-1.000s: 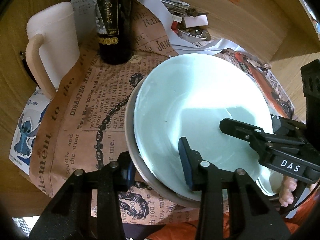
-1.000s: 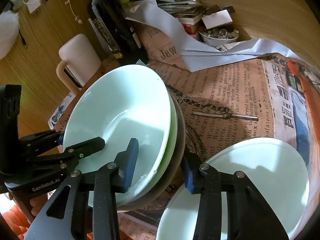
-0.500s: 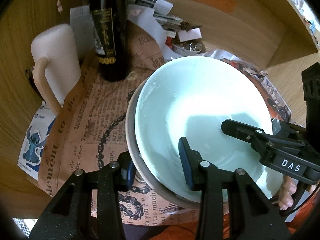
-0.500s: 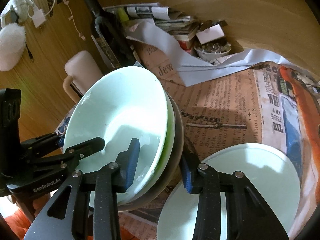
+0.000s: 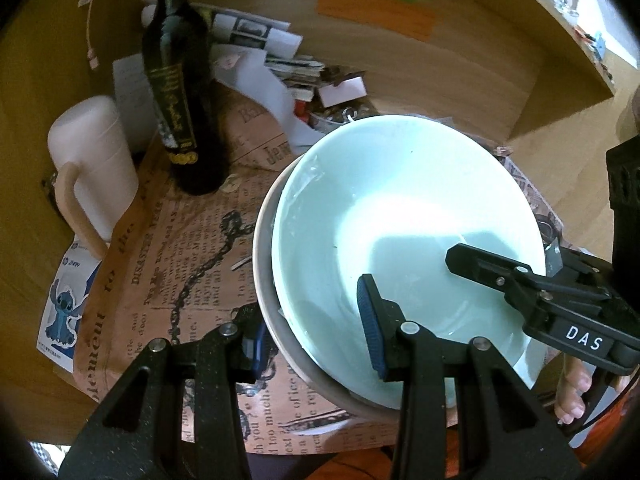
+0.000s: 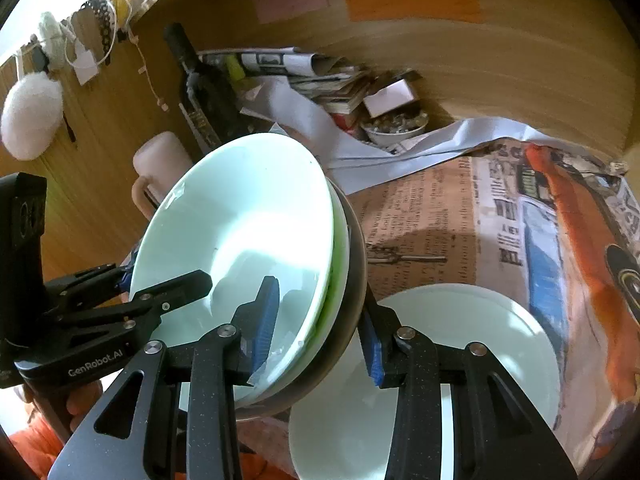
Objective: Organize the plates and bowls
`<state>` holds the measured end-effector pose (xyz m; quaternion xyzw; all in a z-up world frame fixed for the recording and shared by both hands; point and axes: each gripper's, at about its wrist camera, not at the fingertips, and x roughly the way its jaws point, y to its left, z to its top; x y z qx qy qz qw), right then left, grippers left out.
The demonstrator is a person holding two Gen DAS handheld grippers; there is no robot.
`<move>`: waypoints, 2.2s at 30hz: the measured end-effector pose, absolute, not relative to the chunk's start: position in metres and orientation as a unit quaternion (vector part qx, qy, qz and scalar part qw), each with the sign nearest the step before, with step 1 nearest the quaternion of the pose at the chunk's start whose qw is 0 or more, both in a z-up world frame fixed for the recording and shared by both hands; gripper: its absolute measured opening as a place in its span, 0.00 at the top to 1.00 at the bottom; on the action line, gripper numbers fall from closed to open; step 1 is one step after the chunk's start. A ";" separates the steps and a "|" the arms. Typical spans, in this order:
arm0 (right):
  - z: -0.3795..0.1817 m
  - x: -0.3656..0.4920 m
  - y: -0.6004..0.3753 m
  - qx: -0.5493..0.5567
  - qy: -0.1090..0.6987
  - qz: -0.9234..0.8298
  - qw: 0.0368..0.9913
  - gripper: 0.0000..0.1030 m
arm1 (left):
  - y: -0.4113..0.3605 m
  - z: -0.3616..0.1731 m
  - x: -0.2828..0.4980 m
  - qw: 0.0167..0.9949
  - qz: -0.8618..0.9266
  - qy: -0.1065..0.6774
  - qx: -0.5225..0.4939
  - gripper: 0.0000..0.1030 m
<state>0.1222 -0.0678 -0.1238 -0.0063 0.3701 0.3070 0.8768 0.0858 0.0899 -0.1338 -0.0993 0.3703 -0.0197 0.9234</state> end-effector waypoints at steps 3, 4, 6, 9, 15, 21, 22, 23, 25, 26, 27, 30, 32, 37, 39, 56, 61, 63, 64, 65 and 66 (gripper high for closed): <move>-0.121 0.118 -0.078 -0.003 0.363 0.302 0.882 0.66 | 0.081 -0.132 0.083 0.927 -0.025 0.364 -0.092 0.62; -0.120 0.116 -0.081 -0.002 0.361 0.300 0.883 0.66 | 0.078 -0.131 0.082 0.927 -0.027 0.362 -0.089 0.62; -0.118 0.113 -0.087 -0.001 0.357 0.296 0.886 0.66 | 0.073 -0.130 0.082 0.928 -0.031 0.361 -0.087 0.62; -0.118 0.110 -0.097 0.002 0.353 0.289 0.890 0.66 | 0.066 -0.128 0.079 0.928 -0.040 0.361 -0.084 0.62; -0.119 0.103 -0.115 0.005 0.353 0.277 0.894 0.66 | 0.053 -0.126 0.074 0.927 -0.053 0.362 -0.078 0.62; -0.123 0.094 -0.133 0.008 0.353 0.267 0.897 0.66 | 0.034 -0.126 0.070 0.927 -0.060 0.364 -0.072 0.62; -0.123 0.093 -0.136 0.008 0.353 0.266 0.897 0.66 | 0.030 -0.126 0.070 0.927 -0.061 0.364 -0.071 0.62; -0.124 0.092 -0.139 0.009 0.353 0.264 0.897 0.66 | 0.028 -0.126 0.069 0.926 -0.062 0.365 -0.070 0.62; -0.125 0.090 -0.144 0.011 0.354 0.261 0.898 0.66 | 0.022 -0.127 0.068 0.926 -0.065 0.365 -0.068 0.62; -0.126 0.089 -0.147 0.011 0.355 0.260 0.898 0.66 | 0.019 -0.127 0.068 0.926 -0.066 0.365 -0.066 0.62; -0.126 0.088 -0.149 0.012 0.356 0.259 0.898 0.66 | 0.017 -0.127 0.068 0.926 -0.067 0.365 -0.064 0.62; -0.129 0.088 -0.156 0.014 0.360 0.256 0.897 0.66 | 0.010 -0.127 0.068 0.926 -0.070 0.367 -0.062 0.62; -0.131 0.087 -0.161 0.015 0.362 0.254 0.897 0.66 | 0.005 -0.128 0.067 0.925 -0.073 0.368 -0.062 0.62; -0.134 0.086 -0.174 0.017 0.366 0.249 0.897 0.66 | -0.006 -0.132 0.068 0.923 -0.078 0.373 -0.058 0.62; -0.136 0.087 -0.179 0.019 0.367 0.247 0.897 0.66 | -0.010 -0.134 0.069 0.921 -0.080 0.376 -0.056 0.62; -0.155 0.109 -0.197 0.033 0.393 0.237 0.888 0.66 | -0.030 -0.160 0.097 0.907 -0.086 0.409 -0.054 0.62; -0.158 0.115 -0.201 0.045 0.394 0.238 0.887 0.66 | -0.034 -0.164 0.103 0.905 -0.085 0.414 -0.046 0.62; -0.158 0.115 -0.200 0.046 0.391 0.236 0.888 0.66 | -0.034 -0.165 0.104 0.905 -0.088 0.414 -0.047 0.62; -0.159 0.115 -0.201 0.048 0.389 0.236 0.889 0.66 | -0.033 -0.166 0.104 0.905 -0.089 0.413 -0.048 0.62; -0.159 0.115 -0.201 0.050 0.387 0.237 0.890 0.66 | -0.033 -0.166 0.104 0.906 -0.091 0.411 -0.049 0.62; -0.160 0.115 -0.202 0.054 0.385 0.238 0.890 0.66 | -0.033 -0.167 0.104 0.907 -0.091 0.409 -0.048 0.62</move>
